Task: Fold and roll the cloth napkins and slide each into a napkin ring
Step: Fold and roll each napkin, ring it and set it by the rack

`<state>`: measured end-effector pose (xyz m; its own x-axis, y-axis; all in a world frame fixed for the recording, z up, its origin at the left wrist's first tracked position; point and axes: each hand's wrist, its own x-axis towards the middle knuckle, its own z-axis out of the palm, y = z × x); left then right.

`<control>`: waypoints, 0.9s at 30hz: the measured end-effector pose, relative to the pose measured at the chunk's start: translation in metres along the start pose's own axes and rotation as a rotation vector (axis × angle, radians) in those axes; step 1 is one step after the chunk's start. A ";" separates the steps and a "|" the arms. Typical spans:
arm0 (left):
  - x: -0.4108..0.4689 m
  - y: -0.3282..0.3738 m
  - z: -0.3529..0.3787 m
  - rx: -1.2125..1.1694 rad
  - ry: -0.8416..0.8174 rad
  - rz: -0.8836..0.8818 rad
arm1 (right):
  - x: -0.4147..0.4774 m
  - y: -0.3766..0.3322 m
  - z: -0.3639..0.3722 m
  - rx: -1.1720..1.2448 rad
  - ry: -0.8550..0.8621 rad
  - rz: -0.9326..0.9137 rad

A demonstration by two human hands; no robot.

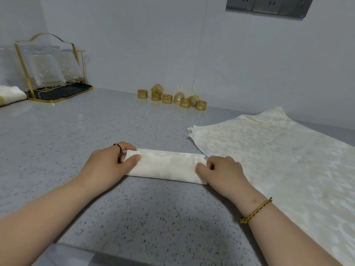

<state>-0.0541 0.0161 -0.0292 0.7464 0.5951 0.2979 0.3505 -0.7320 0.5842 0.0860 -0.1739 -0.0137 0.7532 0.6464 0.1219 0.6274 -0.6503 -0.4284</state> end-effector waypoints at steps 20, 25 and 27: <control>-0.002 -0.003 -0.004 -0.075 -0.116 0.237 | -0.005 0.001 -0.010 0.101 -0.050 -0.345; 0.002 -0.001 -0.001 -0.234 -0.106 0.118 | 0.000 -0.001 -0.004 0.294 -0.036 -0.210; 0.004 -0.002 -0.001 -0.176 -0.098 0.102 | 0.003 -0.004 0.000 0.313 -0.020 -0.179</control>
<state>-0.0525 0.0205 -0.0284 0.8272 0.4798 0.2925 0.1729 -0.7125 0.6800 0.0854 -0.1693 -0.0113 0.6308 0.7486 0.2040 0.6558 -0.3739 -0.6559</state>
